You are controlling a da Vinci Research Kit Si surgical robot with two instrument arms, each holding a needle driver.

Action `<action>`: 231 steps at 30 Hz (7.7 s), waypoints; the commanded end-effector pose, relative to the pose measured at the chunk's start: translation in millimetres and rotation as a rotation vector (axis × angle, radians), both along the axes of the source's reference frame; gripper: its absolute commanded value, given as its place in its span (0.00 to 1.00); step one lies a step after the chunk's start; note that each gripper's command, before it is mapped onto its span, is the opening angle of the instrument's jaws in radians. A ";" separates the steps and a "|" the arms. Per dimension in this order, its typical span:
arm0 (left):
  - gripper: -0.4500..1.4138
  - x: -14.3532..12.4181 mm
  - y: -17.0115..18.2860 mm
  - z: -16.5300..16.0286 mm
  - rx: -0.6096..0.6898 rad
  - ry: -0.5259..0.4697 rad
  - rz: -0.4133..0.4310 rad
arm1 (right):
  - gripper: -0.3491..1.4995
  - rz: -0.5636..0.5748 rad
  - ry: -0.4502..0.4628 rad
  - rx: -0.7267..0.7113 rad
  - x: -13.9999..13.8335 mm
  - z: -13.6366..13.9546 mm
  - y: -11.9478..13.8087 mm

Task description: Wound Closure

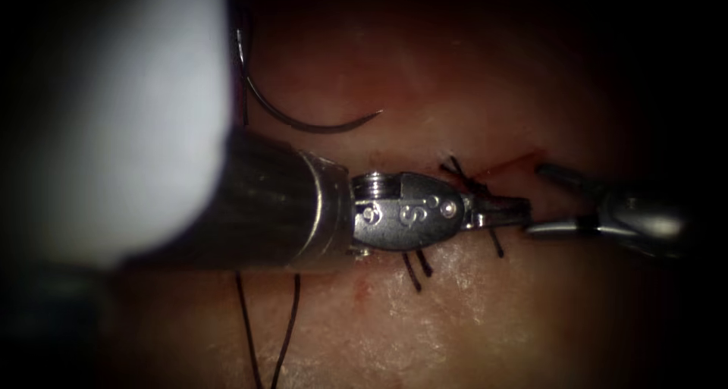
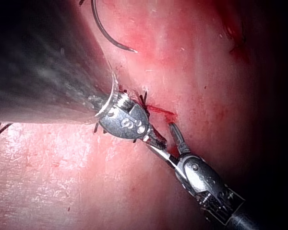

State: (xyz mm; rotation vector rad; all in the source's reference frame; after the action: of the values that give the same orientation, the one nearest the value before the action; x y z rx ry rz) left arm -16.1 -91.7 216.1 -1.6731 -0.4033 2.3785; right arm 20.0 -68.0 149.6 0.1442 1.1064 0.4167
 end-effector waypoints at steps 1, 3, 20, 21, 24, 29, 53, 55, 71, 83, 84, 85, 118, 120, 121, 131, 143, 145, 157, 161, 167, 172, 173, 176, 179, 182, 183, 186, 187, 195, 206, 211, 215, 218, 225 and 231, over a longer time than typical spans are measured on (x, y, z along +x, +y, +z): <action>0.00 -0.5 -0.8 0.4 0.004 -0.006 -0.003 | 0.99 -0.021 0.008 -0.011 1.8 0.6 -0.9; 0.00 -0.3 -0.7 0.4 0.010 -0.010 -0.005 | 0.99 -0.046 0.006 -0.038 2.8 0.9 -1.2; 0.00 0.9 0.3 1.4 0.062 -0.064 -0.060 | 0.99 -0.059 0.012 -0.136 7.6 1.2 -0.8; 0.00 0.9 0.3 1.4 0.062 -0.064 -0.060 | 0.99 -0.059 0.012 -0.136 7.6 1.2 -0.8; 0.00 1.2 0.4 1.5 0.072 -0.070 -0.063 | 0.99 -0.051 0.018 -0.144 7.9 1.1 -0.5; 0.00 1.7 0.7 1.9 0.080 -0.084 -0.071 | 0.99 -0.033 0.039 -0.163 8.4 0.8 -0.1; 0.00 2.7 1.9 3.5 0.163 -0.142 -0.127 | 0.39 -0.136 0.089 -0.181 10.7 0.7 -0.5; 0.00 2.6 1.8 3.4 0.163 -0.142 -0.127 | 0.00 -0.154 0.070 -0.174 10.6 0.7 -0.5; 0.00 4.5 2.8 2.2 0.175 -0.149 -0.125 | 0.41 -0.138 0.017 -0.187 8.4 0.7 0.5; 0.00 12.8 5.0 -0.1 0.176 -0.134 -0.180 | 0.99 -0.070 -0.018 -0.172 3.2 -1.1 -0.4; 0.00 13.3 5.0 -0.2 0.177 -0.132 -0.180 | 0.99 -0.071 -0.017 -0.171 3.0 -1.2 -0.5; 0.00 13.9 4.9 -0.2 0.177 -0.133 -0.182 | 0.99 -0.075 -0.018 -0.170 2.7 -1.3 -0.5; 0.00 10.6 3.7 0.4 0.172 -0.140 -0.190 | 0.99 -0.069 -0.057 -0.137 16.3 2.4 1.9; 0.00 10.6 3.6 0.3 0.172 -0.141 -0.189 | 0.99 -0.068 -0.061 -0.143 16.7 2.8 2.3; 0.00 10.6 3.6 0.3 0.172 -0.141 -0.189 | 0.99 -0.068 -0.061 -0.143 16.7 2.8 2.3; 0.00 10.8 4.0 0.0 0.177 -0.144 -0.187 | 0.00 -0.199 -0.057 -0.115 16.2 2.7 1.8; 0.00 14.3 4.4 -0.9 0.173 -0.140 -0.179 | 0.98 -0.067 -0.102 -0.103 11.3 1.0 1.9; 0.00 15.9 4.3 -1.0 0.164 -0.129 -0.187 | 0.98 -0.067 -0.092 -0.091 9.1 -0.6 2.3; 0.00 27.0 1.5 -0.2 0.113 -0.054 -0.246 | 0.99 0.075 -0.106 -0.088 -6.4 -4.9 3.3; 0.00 29.8 -0.3 0.8 0.091 -0.025 -0.266 | 0.99 0.099 -0.116 -0.094 -8.9 -4.4 2.6; 0.00 33.4 -3.8 3.9 0.064 0.010 -0.288 | 0.99 0.092 -0.135 -0.092 -10.3 -3.5 1.4; 0.48 34.7 -8.3 8.3 0.099 0.022 -0.347 | 0.99 0.092 -0.135 -0.094 -10.2 -3.3 1.0; 0.48 34.7 -8.3 8.3 0.099 0.022 -0.347 | 0.99 0.092 -0.135 -0.094 -10.2 -3.3 1.0; 0.88 34.0 -9.7 10.3 0.146 0.053 -0.440 | 0.99 0.099 -0.133 -0.086 -10.1 -3.2 0.8; 0.92 33.1 -11.0 11.8 0.148 0.095 -0.449 | 0.99 0.099 -0.134 -0.087 -10.0 -3.2 0.7; 0.95 32.6 -12.3 12.8 0.157 0.184 -0.391 | 0.99 0.097 -0.132 -0.086 -10.0 -3.2 0.5; 0.95 32.6 -12.5 12.9 0.158 0.200 -0.384 | 0.99 0.097 -0.132 -0.086 -10.0 -3.2 0.4; 0.94 33.8 -13.5 12.2 0.164 0.233 -0.363 | 0.99 0.093 -0.130 -0.080 -10.0 -3.1 0.3; 0.94 34.2 -13.7 12.0 0.165 0.235 -0.360 | 0.99 0.093 -0.130 -0.081 -10.0 -3.1 0.2; 0.91 39.3 -15.6 9.2 0.180 0.281 -0.336 | 0.99 0.097 -0.126 -0.071 -10.0 -2.9 0.2; 0.84 34.2 -10.2 -0.4 0.148 0.200 -0.338 | 0.99 0.090 -0.111 -0.041 -9.4 -3.1 0.8; 0.81 25.0 -5.9 -1.2 0.123 0.091 -0.303 | 0.98 0.010 -0.116 -0.019 -6.0 -5.3 2.0; 0.80 18.6 -3.4 -0.1 0.110 0.042 -0.259 | 0.98 -0.071 -0.085 0.023 -2.2 -7.6 2.0; 0.76 15.5 -2.0 0.8 0.101 -0.009 -0.202 | 0.87 -0.123 -0.032 0.021 1.3 -9.1 1.4; 0.69 15.7 -1.4 1.1 0.102 -0.039 -0.129 | 0.85 -0.240 0.008 -0.050 6.9 -8.8 1.6; 0.64 16.7 -1.4 1.0 0.100 -0.040 -0.124 | 0.85 -0.310 -0.054 -0.067 6.8 -6.8 0.3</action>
State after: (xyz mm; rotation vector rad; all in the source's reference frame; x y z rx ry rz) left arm 1.2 -92.1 216.6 -1.6545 -0.4010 2.2062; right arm 26.5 -66.9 142.3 0.2350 1.0252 0.1064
